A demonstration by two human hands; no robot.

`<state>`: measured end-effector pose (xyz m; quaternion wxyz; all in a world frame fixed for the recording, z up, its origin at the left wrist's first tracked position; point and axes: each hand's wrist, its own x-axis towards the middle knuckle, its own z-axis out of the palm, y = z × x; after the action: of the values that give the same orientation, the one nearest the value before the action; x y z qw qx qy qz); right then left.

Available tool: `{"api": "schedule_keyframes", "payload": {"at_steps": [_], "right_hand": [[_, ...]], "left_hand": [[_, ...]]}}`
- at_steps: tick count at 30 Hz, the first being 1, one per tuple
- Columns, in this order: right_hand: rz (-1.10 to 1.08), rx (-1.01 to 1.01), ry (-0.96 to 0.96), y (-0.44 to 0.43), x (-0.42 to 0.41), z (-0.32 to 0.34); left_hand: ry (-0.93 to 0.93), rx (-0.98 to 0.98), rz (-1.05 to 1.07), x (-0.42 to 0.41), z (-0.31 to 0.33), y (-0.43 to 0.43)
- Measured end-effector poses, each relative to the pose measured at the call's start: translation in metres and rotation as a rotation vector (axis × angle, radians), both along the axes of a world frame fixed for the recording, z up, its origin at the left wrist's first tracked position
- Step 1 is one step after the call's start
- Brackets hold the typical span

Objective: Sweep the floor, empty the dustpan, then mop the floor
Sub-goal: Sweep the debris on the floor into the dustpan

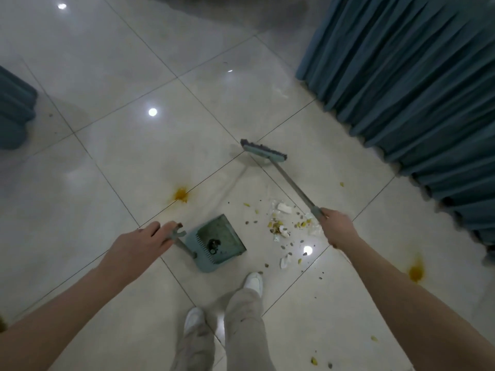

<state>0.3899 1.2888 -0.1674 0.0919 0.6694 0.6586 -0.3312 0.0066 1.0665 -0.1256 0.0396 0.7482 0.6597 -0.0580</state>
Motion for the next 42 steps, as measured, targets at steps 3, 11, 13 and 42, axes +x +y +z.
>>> {"api": "schedule_keyframes", "payload": {"at_steps": [3, 11, 13, 42], "right_hand": [[0.007, -0.003, -0.047, 0.054, -0.019, -0.039], [0.083, -0.118, -0.168, 0.041, -0.028, -0.095], [0.082, -0.125, -0.144, 0.006, -0.013, -0.092], [0.156, -0.018, -0.187, -0.279, 0.044, 0.036]], "left_hand": [[-0.089, -0.014, 0.119, -0.007, -0.016, 0.000], [-0.101, 0.060, 0.144, -0.005, -0.019, 0.008], [-0.089, 0.060, 0.144, -0.005, -0.014, 0.006], [-0.047, -0.021, 0.012, -0.047, -0.005, -0.184]]}}
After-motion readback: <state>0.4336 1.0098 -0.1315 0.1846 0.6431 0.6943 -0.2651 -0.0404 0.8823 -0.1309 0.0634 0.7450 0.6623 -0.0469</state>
